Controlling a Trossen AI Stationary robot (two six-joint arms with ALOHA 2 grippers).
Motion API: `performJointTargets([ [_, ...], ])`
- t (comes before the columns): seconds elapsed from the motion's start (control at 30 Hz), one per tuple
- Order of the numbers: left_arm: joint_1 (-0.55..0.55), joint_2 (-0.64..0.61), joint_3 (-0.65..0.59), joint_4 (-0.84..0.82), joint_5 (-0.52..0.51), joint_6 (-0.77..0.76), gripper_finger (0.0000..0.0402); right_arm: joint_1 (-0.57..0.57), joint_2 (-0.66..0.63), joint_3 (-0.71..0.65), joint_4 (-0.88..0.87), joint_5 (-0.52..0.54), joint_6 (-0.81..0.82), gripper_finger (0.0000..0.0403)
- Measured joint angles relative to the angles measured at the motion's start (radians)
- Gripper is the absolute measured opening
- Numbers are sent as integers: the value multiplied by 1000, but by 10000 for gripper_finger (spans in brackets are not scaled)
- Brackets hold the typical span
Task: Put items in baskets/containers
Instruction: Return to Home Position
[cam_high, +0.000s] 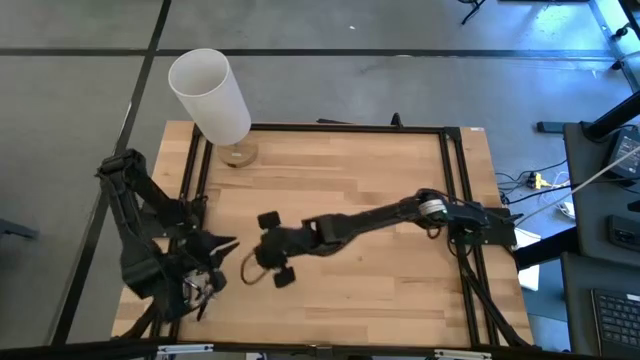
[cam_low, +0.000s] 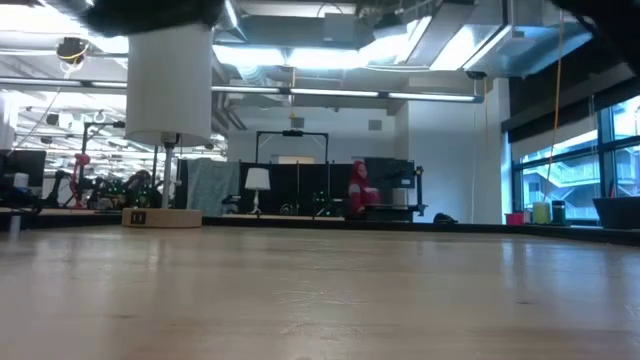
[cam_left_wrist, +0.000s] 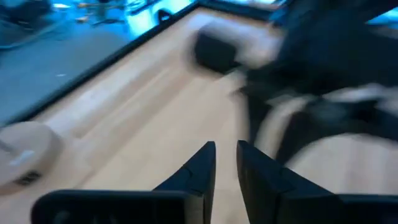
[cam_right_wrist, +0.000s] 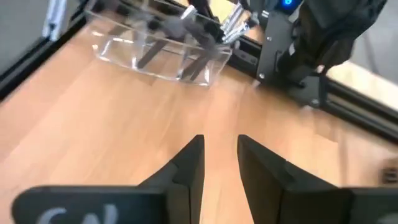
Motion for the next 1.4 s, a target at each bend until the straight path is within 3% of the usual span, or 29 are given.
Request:
performJointTargets([
  [0.17, 141, 0, -1, 15, 32, 148, 42, 38, -75, 0, -175, 86, 10, 96],
  [0.33, 273, 1, -1, 130, 46, 377, 28, 76, -94, -1, -233, -51, 98, 96],
  [0.47, 332, 17, -1, 287, 36, 578, 23, 155, -96, -81, -225, -53, 157, 96],
  [0.53, 337, 36, -1, 361, 9, 664, 22, 197, -101, -135, -218, -23, 192, 96],
  [0.6, 334, 60, -2, 419, -22, 732, 22, 237, -131, -204, -207, 73, 224, 96],
  [0.7, 336, 85, -2, 458, -48, 791, 22, 272, -214, -355, -177, 260, 298, 96],
  [0.77, 354, 99, -2, 471, -48, 798, 22, 279, -293, -495, -140, 327, 369, 96],
  [0.83, 376, 108, -2, 474, -36, 800, 22, 280, -396, -657, -39, 342, 425, 96],
  [0.97, 442, 133, -16, 558, 12, 883, 22, 278, -635, -1003, 329, 339, 441, 96],
  [1.03, 483, 137, -48, 685, 33, 978, 22, 275, -747, -1160, 474, 326, 426, 96],
  [1.27, 621, 136, -268, 1407, 196, 1497, 22, 224, -1124, -1570, 862, 240, 370, 96],
  [1.4, 724, 103, -363, 1657, 304, 1660, 22, 166, -1288, -1750, 1013, 199, 356, 96],
])
